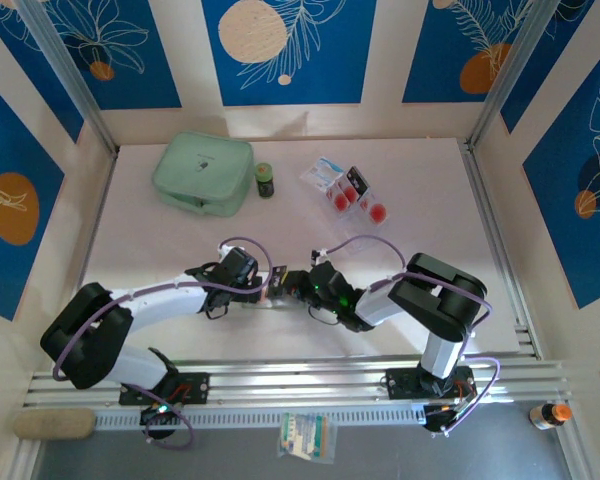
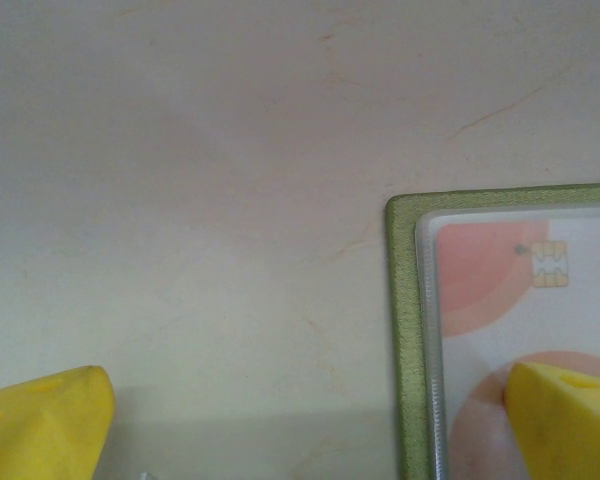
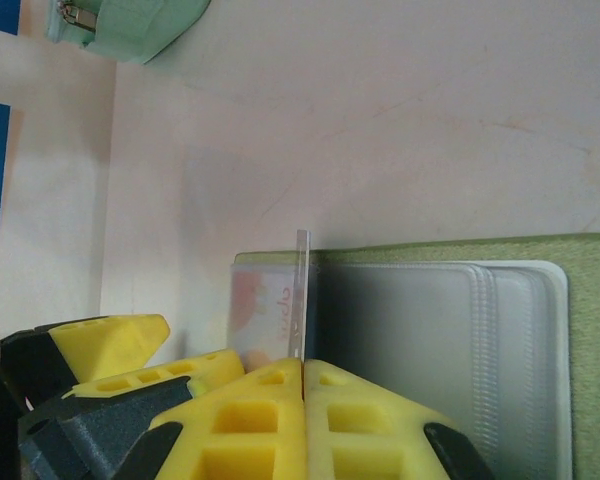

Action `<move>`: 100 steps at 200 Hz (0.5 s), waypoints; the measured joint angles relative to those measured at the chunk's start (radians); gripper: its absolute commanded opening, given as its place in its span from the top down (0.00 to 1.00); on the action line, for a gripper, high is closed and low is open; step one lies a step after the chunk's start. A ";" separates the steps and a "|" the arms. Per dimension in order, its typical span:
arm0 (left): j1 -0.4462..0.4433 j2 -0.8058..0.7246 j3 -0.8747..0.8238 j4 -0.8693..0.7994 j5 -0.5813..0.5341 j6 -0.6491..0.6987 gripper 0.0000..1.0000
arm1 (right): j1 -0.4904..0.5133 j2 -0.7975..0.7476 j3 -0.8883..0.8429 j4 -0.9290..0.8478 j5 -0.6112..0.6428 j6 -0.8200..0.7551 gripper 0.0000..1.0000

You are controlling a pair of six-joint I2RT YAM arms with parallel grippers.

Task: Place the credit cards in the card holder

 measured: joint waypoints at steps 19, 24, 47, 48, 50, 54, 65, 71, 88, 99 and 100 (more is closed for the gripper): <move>0.000 0.000 0.000 0.000 0.000 0.000 0.00 | 0.004 0.000 -0.006 0.006 0.001 0.006 1.00; 0.000 0.000 0.000 0.000 0.000 0.000 0.00 | 0.006 0.000 -0.008 0.007 0.001 0.007 1.00; 0.000 0.000 0.000 0.000 0.000 0.000 0.00 | 0.011 0.000 -0.011 0.011 0.004 0.008 1.00; 0.000 0.000 0.000 0.000 0.000 0.000 0.00 | 0.012 0.000 -0.011 0.011 0.004 0.008 1.00; 0.000 0.000 0.000 0.000 0.000 0.000 0.00 | 0.012 0.000 -0.012 0.011 0.004 0.008 1.00; 0.000 0.000 0.000 0.000 0.000 0.000 0.00 | 0.013 0.000 -0.013 0.011 0.004 0.008 1.00; 0.000 0.000 0.000 0.000 0.000 0.000 0.00 | 0.015 0.000 -0.016 0.011 0.004 0.011 1.00; 0.000 0.000 0.000 0.000 0.000 0.000 0.00 | 0.016 0.000 -0.017 0.012 0.004 0.011 1.00; 0.000 0.000 0.000 0.000 0.000 0.000 0.00 | 0.020 0.002 -0.019 0.011 0.005 0.014 1.00; 0.000 0.000 0.000 0.000 0.000 0.000 0.00 | 0.022 0.002 -0.019 0.011 0.007 0.018 1.00; 0.000 0.000 0.000 0.000 0.000 0.000 0.00 | 0.022 0.002 -0.019 0.011 0.007 0.018 1.00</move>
